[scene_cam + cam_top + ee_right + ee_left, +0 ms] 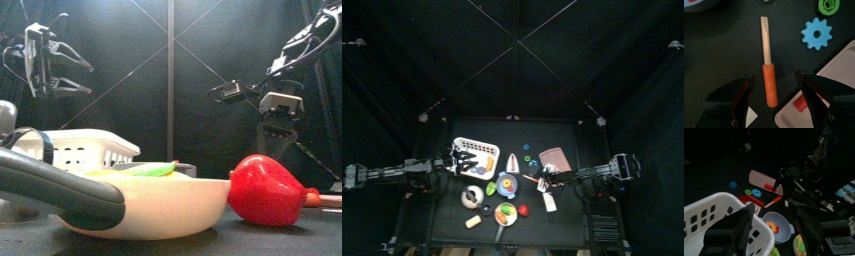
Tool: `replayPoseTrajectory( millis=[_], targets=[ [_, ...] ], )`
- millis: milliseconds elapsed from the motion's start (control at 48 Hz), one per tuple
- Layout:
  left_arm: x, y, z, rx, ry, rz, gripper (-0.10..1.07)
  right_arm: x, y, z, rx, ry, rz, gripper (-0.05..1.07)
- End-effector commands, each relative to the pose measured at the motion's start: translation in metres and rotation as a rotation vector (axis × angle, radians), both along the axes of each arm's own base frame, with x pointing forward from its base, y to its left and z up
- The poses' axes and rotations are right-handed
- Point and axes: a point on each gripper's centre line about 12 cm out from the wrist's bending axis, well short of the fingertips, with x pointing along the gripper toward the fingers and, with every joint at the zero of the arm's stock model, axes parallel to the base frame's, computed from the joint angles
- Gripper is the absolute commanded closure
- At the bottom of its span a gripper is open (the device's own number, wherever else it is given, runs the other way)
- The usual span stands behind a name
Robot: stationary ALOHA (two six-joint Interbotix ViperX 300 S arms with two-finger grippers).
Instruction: Grab screwdriver
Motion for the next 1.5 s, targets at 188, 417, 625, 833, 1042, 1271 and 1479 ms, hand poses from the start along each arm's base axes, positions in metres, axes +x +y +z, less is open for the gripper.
replayPoseTrajectory(
  millis=[188, 417, 625, 833, 1042, 1271, 1479],
  targets=[
    [0.006, -0.014, 0.0, -0.016, -0.05, -0.064, 0.07, 0.001, 0.003, -0.007, 0.023, 0.007, -0.005, 0.1],
    [0.005, -0.02, -0.004, -0.018, -0.084, -0.089, 0.07, -0.003, 0.005, -0.02, 0.049, 0.053, -0.028, 0.1],
    [0.005, -0.026, 0.0, -0.003, -0.133, -0.119, 0.07, -0.008, 0.007, -0.027, 0.073, 0.076, -0.05, 0.15],
    [0.007, -0.026, -0.001, -0.004, -0.127, -0.12, 0.07, -0.009, 0.012, -0.034, 0.094, 0.079, -0.051, 0.3],
    [0.015, -0.026, -0.001, -0.002, -0.122, -0.118, 0.07, -0.009, 0.011, -0.034, 0.092, 0.075, -0.049, 0.41],
    [0.024, -0.026, 0.001, 0.021, -0.122, -0.128, 0.07, -0.008, 0.011, -0.009, 0.082, -0.011, -0.029, 0.42],
    [0.026, -0.026, 0.0, 0.02, -0.117, -0.128, 0.07, -0.001, 0.012, 0.013, 0.086, -0.142, 0.009, 0.42]
  ],
)
